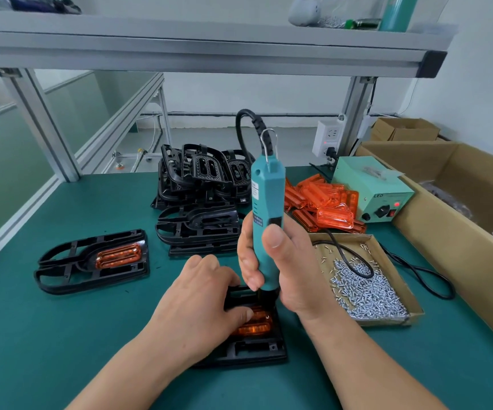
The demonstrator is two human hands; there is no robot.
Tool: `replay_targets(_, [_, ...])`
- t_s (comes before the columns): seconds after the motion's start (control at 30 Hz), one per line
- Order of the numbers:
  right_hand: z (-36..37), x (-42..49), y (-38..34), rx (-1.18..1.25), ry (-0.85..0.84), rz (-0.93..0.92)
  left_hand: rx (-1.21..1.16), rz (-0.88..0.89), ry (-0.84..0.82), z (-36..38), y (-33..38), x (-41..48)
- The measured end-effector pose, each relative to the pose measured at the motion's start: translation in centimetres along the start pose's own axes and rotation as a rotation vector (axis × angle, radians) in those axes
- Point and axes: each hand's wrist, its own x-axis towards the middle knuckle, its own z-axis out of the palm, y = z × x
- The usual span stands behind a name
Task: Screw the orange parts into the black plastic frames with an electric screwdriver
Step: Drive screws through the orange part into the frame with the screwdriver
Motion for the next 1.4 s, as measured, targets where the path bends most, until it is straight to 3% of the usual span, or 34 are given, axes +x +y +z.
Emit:
replay_targets(0.27, [0.1,0.0,0.0,-0.038,0.021,-0.035,0.021,-0.018,-0.028,-0.3,0.4,0.0])
replay_targets(0.53, [-0.7,0.5,-0.5,0.197,0.215,-0.142,0.046,-0.019,-0.04,-0.3,0.1,-0.3])
replay_targets(0.67, [-1.1,0.7,-0.4,0.331,0.334,-0.157,-0.316,-0.082,0.032,-1.4,-1.1,-0.1])
replay_targets(0.97, [-2.5,1.2,-0.7,0.553,0.534,-0.161,-1.071,-0.145,-0.135,-2.6,-1.2,-0.2])
replay_targets(1.4, [-3.2,1.2,-1.7,0.669,0.602,-0.22,-1.259,-0.21,-0.238,-1.3,0.6,-0.3])
